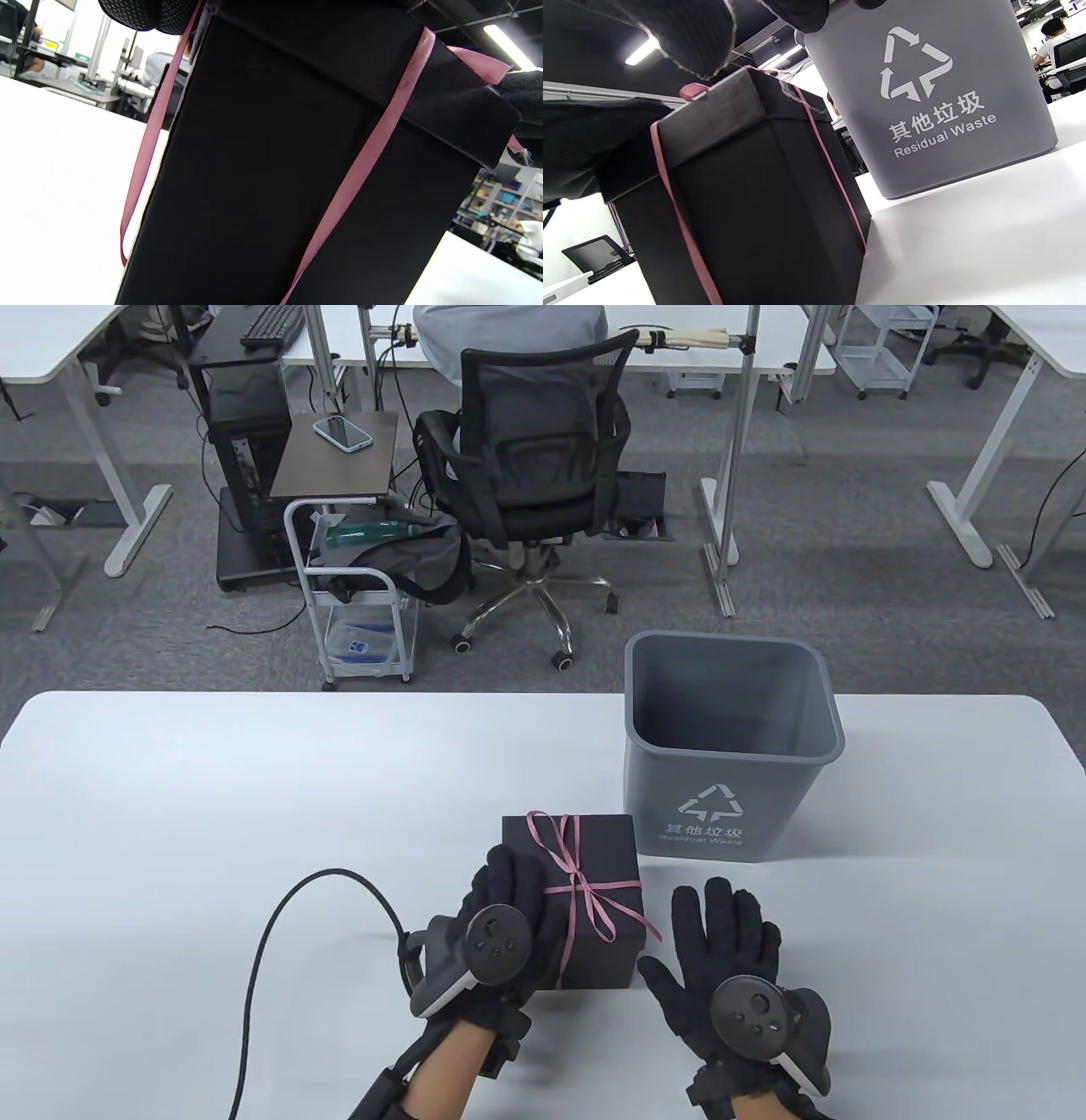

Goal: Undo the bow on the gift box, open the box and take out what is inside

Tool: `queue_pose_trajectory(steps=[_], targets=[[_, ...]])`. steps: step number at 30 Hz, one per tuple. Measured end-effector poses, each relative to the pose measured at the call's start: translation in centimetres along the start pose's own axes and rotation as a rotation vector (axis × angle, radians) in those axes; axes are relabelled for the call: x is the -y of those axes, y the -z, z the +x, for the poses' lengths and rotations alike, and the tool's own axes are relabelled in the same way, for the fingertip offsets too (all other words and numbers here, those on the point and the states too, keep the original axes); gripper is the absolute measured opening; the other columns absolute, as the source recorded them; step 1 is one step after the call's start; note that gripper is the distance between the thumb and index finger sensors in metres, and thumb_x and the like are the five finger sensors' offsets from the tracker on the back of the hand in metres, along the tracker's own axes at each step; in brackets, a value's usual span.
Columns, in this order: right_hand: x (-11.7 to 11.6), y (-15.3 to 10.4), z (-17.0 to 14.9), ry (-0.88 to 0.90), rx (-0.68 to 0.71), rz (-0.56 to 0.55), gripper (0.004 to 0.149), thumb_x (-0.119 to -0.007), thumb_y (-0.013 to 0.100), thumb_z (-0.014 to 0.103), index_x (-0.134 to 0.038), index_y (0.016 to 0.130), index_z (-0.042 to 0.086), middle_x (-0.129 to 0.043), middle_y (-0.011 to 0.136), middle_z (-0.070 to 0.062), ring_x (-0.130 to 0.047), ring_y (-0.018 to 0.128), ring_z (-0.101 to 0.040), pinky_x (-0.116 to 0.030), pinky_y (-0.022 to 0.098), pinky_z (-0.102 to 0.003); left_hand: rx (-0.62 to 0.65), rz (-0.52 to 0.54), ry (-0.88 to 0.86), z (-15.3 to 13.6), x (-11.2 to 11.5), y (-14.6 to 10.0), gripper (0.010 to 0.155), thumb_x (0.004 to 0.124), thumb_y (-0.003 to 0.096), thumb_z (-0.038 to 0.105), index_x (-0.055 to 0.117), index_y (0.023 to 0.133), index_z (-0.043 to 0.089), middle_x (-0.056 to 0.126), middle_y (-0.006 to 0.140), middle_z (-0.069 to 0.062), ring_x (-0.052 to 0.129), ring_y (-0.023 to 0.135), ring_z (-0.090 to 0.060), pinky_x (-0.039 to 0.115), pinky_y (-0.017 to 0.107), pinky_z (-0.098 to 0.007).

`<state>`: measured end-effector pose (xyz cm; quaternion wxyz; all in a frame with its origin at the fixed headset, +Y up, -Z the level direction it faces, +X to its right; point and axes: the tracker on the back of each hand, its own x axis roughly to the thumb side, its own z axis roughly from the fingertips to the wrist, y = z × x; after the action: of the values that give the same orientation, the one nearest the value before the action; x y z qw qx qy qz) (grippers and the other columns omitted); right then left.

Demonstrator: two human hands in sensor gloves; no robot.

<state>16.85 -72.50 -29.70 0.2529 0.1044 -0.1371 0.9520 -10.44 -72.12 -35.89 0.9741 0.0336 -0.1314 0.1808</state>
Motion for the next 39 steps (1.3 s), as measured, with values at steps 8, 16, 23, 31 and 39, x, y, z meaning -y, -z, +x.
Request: queue_pose_trajectory(steps=[8, 16, 23, 31, 39], targets=[[0.2, -0.1, 0.0, 0.001, 0.008, -0.011, 0.083, -0.073, 0.058, 0.056, -0.039, 0.121, 0.014, -0.027, 0.122, -0.023, -0.03, 0.105, -0.059, -0.03, 0.071, -0.075, 0.159, 0.139, -0.01, 0.3, -1.8, -2.2, 0.071, 0.061, 0.0641, 0.059, 0.037, 0.121, 0.024, 0.021, 0.126, -0.023, 0.032, 0.113, -0.051, 0.041, 0.078, -0.065], [0.0, -0.2, 0.9, -0.046, 0.049, -0.029, 0.079, -0.08, 0.058, 0.045, -0.041, 0.12, 0.016, -0.031, 0.121, -0.022, -0.037, 0.106, -0.054, -0.04, 0.073, -0.07, 0.227, 0.341, 0.236, 2.1, -1.1, -6.6, 0.057, 0.07, 0.0649, 0.046, 0.058, 0.115, 0.021, 0.044, 0.121, -0.024, 0.054, 0.105, -0.049, 0.052, 0.076, -0.062], [-1.2, 0.2, 1.8, -0.183, 0.065, -0.036, 0.072, -0.083, 0.059, 0.03, -0.043, 0.117, 0.016, -0.042, 0.118, -0.019, -0.051, 0.102, -0.048, -0.046, 0.073, -0.065, 0.242, 0.306, 0.339, 2.6, 0.3, -6.4, 0.053, 0.072, 0.0639, 0.041, 0.065, 0.112, 0.02, 0.058, 0.118, -0.018, 0.062, 0.102, -0.046, 0.056, 0.075, -0.061], [-2.7, 0.3, 3.6, -0.376, 0.081, -0.125, 0.055, -0.071, 0.064, 0.026, -0.052, 0.113, 0.011, -0.05, 0.113, -0.021, -0.06, 0.095, -0.047, -0.052, 0.071, -0.062, 0.238, 0.268, 0.294, 1.9, 0.8, -6.3, 0.054, 0.071, 0.0641, 0.041, 0.062, 0.113, 0.019, 0.061, 0.118, -0.016, 0.062, 0.103, -0.046, 0.057, 0.075, -0.061], [-2.3, 0.2, 3.9, -0.432, 0.075, -0.24, 0.041, -0.07, 0.065, 0.026, -0.068, 0.103, 0.011, -0.068, 0.103, -0.019, -0.075, 0.085, -0.043, -0.062, 0.066, -0.06, 0.237, 0.258, 0.287, 1.7, 1.2, -6.2, 0.056, 0.07, 0.0643, 0.041, 0.059, 0.114, 0.018, 0.058, 0.119, -0.017, 0.059, 0.104, -0.047, 0.057, 0.075, -0.061]])
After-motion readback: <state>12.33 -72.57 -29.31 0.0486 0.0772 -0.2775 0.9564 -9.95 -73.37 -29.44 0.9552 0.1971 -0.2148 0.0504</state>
